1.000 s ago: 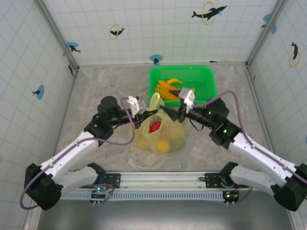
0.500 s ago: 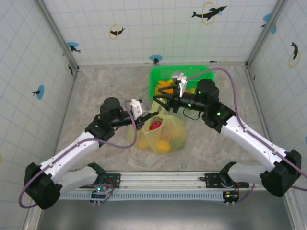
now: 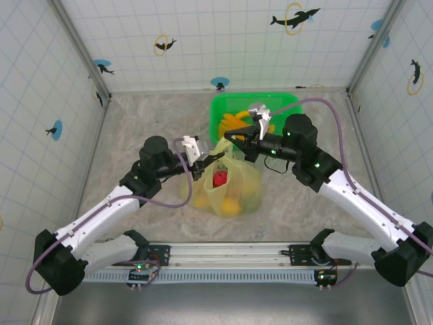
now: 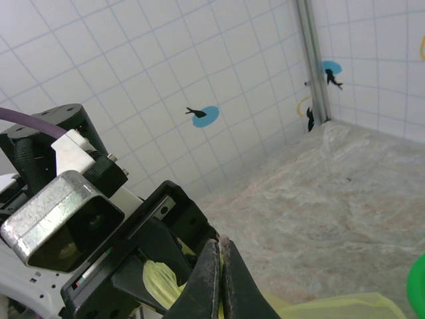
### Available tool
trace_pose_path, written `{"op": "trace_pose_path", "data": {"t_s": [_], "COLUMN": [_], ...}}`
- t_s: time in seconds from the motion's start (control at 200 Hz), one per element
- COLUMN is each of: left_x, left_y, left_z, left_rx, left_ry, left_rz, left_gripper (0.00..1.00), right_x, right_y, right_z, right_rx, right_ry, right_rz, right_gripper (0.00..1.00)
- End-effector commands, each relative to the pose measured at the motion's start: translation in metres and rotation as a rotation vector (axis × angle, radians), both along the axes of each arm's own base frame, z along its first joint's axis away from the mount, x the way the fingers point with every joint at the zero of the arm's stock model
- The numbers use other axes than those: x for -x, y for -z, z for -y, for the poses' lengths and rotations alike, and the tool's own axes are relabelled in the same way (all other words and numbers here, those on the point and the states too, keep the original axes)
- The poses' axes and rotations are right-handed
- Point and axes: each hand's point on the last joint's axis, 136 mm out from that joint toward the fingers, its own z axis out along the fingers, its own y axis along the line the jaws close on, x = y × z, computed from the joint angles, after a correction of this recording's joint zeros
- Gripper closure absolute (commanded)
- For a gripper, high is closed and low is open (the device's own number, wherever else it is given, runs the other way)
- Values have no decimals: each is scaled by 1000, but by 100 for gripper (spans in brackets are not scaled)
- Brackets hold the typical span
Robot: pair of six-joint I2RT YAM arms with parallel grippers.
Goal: Place the fake fruits into the plastic bag and tie a complex knot
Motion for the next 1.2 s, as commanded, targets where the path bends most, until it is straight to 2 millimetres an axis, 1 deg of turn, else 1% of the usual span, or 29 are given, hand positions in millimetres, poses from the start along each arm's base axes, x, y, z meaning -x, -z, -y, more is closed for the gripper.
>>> {"op": "trace_pose_path", "data": {"t_s": [0.0,0.065,0.15,0.21,0.235,0.3,0.36,0.425,0.47,0.525,0.55,0.626,0.651,0.711,0.776,0.861,0.981,1.091,1.156,1.196], "left_x": [2,1,-2,-9,-14,-29,-39,-44,-45,-44,-43,-40,-39,-34,-30,-26,-17,-12,-11,-11], "left_y": [11,11,14,16,17,17,15,13,11,11,10,11,11,15,19,25,25,20,18,17], "left_z": [-3,-4,-5,-6,-6,-8,-8,-7,-6,-5,-5,-5,-5,-5,-4,-5,-5,-6,-6,-6], "left_rx": [-7,7,12,13,12,15,22,25,30,31,31,25,23,10,0,-14,-7,23,30,34], "left_ry": [-3,-10,-18,-52,-75,-144,-177,-191,-191,-185,-178,-162,-157,-138,-121,-107,-65,-53,-47,-48], "left_rz": [-79,-95,-115,-131,-143,-172,-195,-205,-210,-213,-213,-206,-203,-203,-209,-221,-215,-200,-196,-196], "left_gripper": [100,100,100,100,100,100,100,100,100,100,100,98,96,94,92,87,80,75,75,75], "right_x": [-15,-13,-7,4,16,38,57,71,77,84,84,77,67,57,48,41,32,24,21,22], "right_y": [-20,-15,-19,-26,-29,-30,-18,9,31,52,60,74,77,81,78,66,56,53,53,54], "right_z": [23,25,26,26,22,16,8,0,-7,-15,-17,-17,-15,-11,-4,6,17,26,29,29], "right_rx": [-38,-39,-71,-115,-133,-154,-137,-70,-9,50,73,98,108,118,99,39,2,-40,-56,-62], "right_ry": [147,144,128,84,26,-75,-153,-197,-216,-234,-228,-185,-128,-64,-15,22,73,96,98,89], "right_rz": [111,111,125,151,161,188,218,224,223,227,227,236,240,253,269,276,276,249,233,227], "right_gripper": [100,100,100,100,100,100,100,100,100,100,100,100,100,100,100,100,100,100,100,100]}}
